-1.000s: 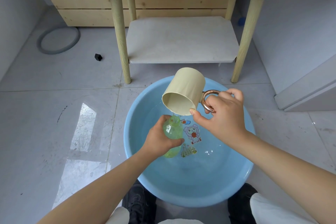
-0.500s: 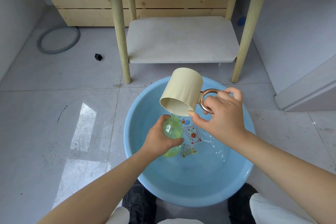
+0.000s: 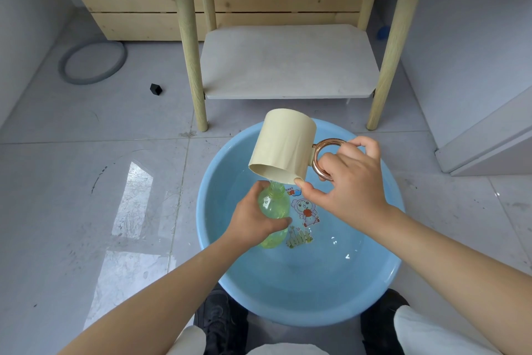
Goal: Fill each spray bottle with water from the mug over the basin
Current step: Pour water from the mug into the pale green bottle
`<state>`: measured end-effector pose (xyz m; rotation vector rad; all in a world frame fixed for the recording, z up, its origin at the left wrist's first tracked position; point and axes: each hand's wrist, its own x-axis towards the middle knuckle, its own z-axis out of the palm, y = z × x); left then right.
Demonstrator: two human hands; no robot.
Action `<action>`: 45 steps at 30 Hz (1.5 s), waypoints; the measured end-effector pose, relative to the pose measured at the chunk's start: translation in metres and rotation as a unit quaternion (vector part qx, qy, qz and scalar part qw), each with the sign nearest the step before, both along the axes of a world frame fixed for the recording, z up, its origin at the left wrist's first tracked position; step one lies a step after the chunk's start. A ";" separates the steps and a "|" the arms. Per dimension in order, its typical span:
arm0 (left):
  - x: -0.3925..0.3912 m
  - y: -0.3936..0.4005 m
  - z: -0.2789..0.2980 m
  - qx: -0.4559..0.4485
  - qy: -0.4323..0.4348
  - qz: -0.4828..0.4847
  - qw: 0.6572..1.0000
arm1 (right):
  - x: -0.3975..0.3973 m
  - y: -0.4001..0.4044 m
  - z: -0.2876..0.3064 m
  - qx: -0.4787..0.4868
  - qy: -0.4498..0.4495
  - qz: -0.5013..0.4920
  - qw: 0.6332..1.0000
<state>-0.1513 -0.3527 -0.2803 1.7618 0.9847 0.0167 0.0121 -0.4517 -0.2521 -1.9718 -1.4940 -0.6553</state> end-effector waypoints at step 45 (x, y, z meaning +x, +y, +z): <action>-0.003 0.006 -0.006 0.001 -0.014 0.023 1.000 | 0.002 -0.025 -0.061 -0.505 0.147 -0.128 0.841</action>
